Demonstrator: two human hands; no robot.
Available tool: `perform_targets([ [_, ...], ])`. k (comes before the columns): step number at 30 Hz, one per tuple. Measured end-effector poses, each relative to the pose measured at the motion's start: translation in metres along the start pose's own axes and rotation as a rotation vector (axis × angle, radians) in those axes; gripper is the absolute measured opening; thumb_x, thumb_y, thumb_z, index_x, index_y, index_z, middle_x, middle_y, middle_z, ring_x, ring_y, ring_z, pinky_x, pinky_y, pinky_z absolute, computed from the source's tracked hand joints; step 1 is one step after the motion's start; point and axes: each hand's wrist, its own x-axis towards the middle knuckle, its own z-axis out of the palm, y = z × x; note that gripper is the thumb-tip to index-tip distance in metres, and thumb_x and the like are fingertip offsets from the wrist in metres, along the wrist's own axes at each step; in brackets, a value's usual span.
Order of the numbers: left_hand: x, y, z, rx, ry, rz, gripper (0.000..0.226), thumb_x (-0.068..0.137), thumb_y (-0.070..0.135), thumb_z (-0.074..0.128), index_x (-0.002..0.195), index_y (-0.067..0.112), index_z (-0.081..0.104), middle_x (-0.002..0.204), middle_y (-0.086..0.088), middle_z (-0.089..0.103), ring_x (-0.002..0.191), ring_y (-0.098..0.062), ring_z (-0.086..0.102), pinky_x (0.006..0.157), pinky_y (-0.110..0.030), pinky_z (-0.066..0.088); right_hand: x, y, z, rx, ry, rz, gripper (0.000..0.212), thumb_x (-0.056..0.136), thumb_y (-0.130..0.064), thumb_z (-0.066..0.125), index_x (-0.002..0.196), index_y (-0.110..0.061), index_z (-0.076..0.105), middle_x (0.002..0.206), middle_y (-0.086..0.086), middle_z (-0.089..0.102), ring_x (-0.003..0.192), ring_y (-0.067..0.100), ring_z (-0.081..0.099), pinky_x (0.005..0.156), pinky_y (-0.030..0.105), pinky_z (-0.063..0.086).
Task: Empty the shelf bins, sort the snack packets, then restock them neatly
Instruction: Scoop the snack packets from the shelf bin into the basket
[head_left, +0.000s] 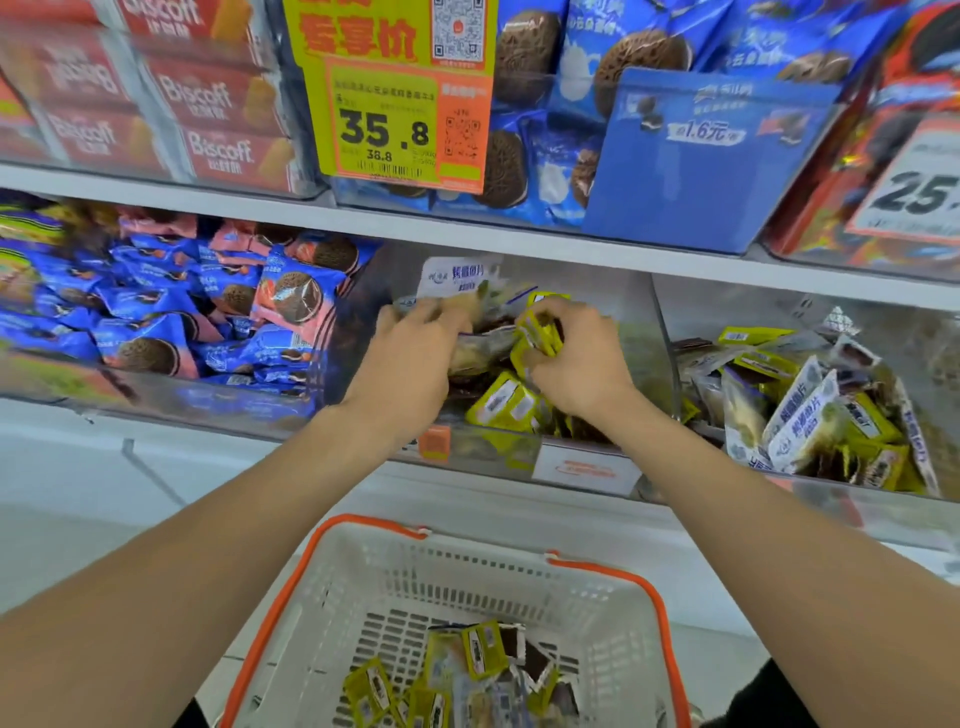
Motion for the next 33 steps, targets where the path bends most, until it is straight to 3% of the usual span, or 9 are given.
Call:
perform_targets([
  [4,-0.022,0.011,-0.019,-0.048,0.142,0.052,0.046,0.081,-0.011,0.069,0.116,0.012,0.049,0.118,-0.009,0.043,0.087,-0.032,0.043,0.077,-0.046,0.043,-0.034,-0.02,-0.02,0.183,0.123,-0.059,0.026,0.084,-0.01,0.074,0.104,-0.025,0.065,0.082,-0.014,0.064,0.077,-0.001,0.058,0.069,0.003,0.039],
  [11,-0.065,0.029,-0.053,-0.2,0.252,0.215,0.024,0.094,-0.008,0.06,0.114,0.006,0.062,0.127,-0.018,0.051,0.087,-0.033,0.051,0.08,-0.039,0.044,-0.095,-0.057,-0.05,0.493,0.201,-0.005,0.016,0.089,-0.011,0.075,0.093,-0.021,0.063,0.073,0.008,0.064,0.067,0.025,0.063,0.066,0.035,0.058],
  [13,-0.077,0.032,-0.064,-0.144,0.23,0.312,0.022,0.095,-0.002,0.058,0.115,0.006,0.062,0.107,-0.011,0.062,0.091,-0.034,0.05,0.074,-0.05,0.046,-0.11,-0.064,-0.062,0.65,0.074,0.138,0.017,0.09,-0.008,0.075,0.097,-0.018,0.063,0.082,0.018,0.067,0.079,0.037,0.069,0.071,0.049,0.064],
  [16,-0.098,0.033,-0.077,-0.14,0.181,0.427,0.019,0.09,0.011,0.058,0.108,0.012,0.066,0.096,-0.001,0.063,0.09,-0.026,0.054,0.066,-0.043,0.051,-0.13,-0.06,-0.076,0.694,-0.287,0.295,0.03,0.088,-0.008,0.081,0.11,-0.01,0.061,0.089,0.01,0.07,0.08,0.025,0.074,0.071,0.043,0.065],
  [20,-0.116,0.043,-0.083,-0.182,-0.02,0.526,0.013,0.079,0.014,0.062,0.091,0.018,0.066,0.085,0.007,0.062,0.083,-0.02,0.06,0.07,-0.039,0.052,-0.152,-0.041,-0.077,0.513,-0.621,0.208,0.063,0.076,-0.026,0.094,0.122,-0.036,0.053,0.123,0.002,0.061,0.093,0.018,0.071,0.087,0.051,0.063],
  [22,-0.12,0.046,-0.082,-0.195,-0.161,0.533,0.012,0.077,0.016,0.061,0.087,0.023,0.063,0.083,0.01,0.058,0.081,-0.015,0.058,0.07,-0.036,0.049,-0.16,-0.037,-0.078,0.316,-0.748,0.142,0.087,0.071,-0.041,0.096,0.138,-0.05,0.041,0.144,-0.007,0.044,0.12,0.012,0.061,0.099,0.044,0.058],
  [25,-0.125,0.05,-0.073,-0.212,-0.356,0.532,0.013,0.08,0.02,0.07,0.087,0.027,0.062,0.085,0.013,0.06,0.08,-0.005,0.057,0.068,-0.024,0.044,-0.161,-0.035,-0.079,-0.008,-0.856,0.012,0.104,0.067,-0.064,0.09,0.152,-0.049,0.032,0.151,-0.015,0.039,0.136,0.007,0.045,0.112,0.038,0.047],
  [30,-0.118,0.049,-0.065,-0.242,-0.72,0.375,0.035,0.084,0.067,0.072,0.1,0.036,0.07,0.094,0.021,0.07,0.079,0.011,0.06,0.064,-0.011,0.043,-0.121,-0.029,-0.08,0.166,-0.475,0.107,0.007,0.092,-0.014,0.071,0.096,-0.016,0.076,0.083,0.008,0.078,0.076,0.029,0.076,0.067,0.033,0.062],
  [33,-0.09,0.045,-0.057,-0.264,-0.409,0.335,0.015,0.091,0.046,0.065,0.088,0.031,0.07,0.081,0.018,0.067,0.073,0.001,0.062,0.069,-0.027,0.053,-0.082,-0.025,-0.074,0.09,-0.096,0.096,0.022,0.09,-0.004,0.057,0.091,-0.018,0.074,0.066,0.006,0.073,0.059,0.024,0.068,0.059,0.018,0.055],
])
